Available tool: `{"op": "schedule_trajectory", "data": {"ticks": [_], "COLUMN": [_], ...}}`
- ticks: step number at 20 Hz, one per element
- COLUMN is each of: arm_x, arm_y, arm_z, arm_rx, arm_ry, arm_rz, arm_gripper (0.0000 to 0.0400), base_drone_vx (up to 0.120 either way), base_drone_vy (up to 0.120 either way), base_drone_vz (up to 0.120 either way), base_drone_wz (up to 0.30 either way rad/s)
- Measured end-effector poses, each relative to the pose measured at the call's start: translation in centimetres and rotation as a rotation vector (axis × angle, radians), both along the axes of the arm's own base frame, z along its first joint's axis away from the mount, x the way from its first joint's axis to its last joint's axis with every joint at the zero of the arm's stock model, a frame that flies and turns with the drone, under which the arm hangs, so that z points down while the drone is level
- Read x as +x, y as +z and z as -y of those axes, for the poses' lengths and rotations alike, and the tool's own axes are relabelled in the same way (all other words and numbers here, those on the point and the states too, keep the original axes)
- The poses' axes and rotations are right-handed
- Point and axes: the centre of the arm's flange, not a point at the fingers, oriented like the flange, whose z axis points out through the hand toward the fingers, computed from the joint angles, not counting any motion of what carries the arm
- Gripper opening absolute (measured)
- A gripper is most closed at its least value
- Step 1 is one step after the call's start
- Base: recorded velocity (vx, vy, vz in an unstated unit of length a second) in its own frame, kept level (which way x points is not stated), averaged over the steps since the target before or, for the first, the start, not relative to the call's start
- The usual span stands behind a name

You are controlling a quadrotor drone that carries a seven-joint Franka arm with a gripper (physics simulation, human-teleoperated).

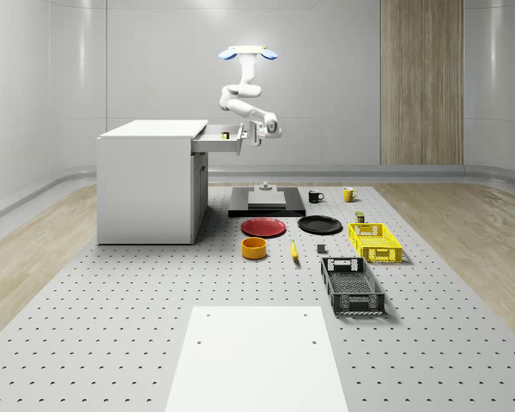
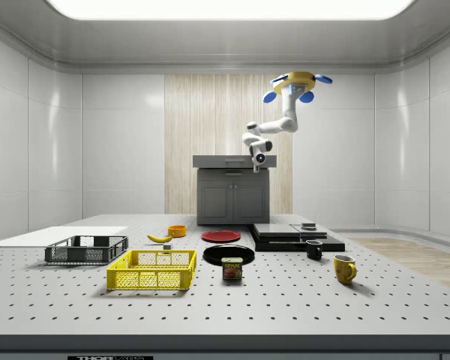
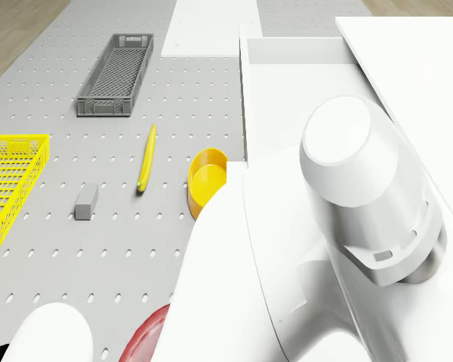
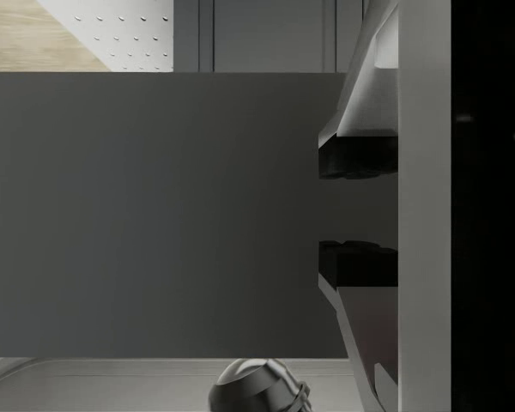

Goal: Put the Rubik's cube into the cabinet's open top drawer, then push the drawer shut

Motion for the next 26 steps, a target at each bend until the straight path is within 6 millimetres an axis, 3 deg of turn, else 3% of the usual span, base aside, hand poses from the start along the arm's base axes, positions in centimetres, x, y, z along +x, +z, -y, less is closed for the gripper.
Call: {"op": "schedule_trajectory", "data": {"ticks": [4, 6, 10, 12, 20, 21, 26], "arm_x": [-0.4, -1.6, -1.0, -2.3, -0.9, -2.2, -1.4], "arm_y": [0.1, 0.4, 0.2, 0.5, 0.3, 0.8, 0.7], "arm_z": [-1.9, -2.6, -4.9, -5.6, -10.2, -10.5, -13.0], "arm_rx": [-0.001, -0.002, -0.001, -0.001, 0.000, 0.001, 0.000], "arm_ry": [0.000, 0.001, 0.001, 0.002, 0.001, 0.002, 0.001], "arm_rz": [-0.016, -0.048, -0.024, -0.054, -0.014, -0.054, -0.024], "arm_gripper": [0.0105, 0.0105, 0.0105, 0.0105, 0.0105, 0.0105, 0.0105], "base_drone_vx": [0.000, 0.000, 0.000, 0.000, 0.000, 0.000, 0.000], "base_drone_vy": [0.000, 0.000, 0.000, 0.000, 0.000, 0.000, 0.000], "base_drone_vz": [0.000, 0.000, 0.000, 0.000, 0.000, 0.000, 0.000], "base_drone_wz": [0.000, 0.000, 0.000, 0.000, 0.000, 0.000, 0.000]}}
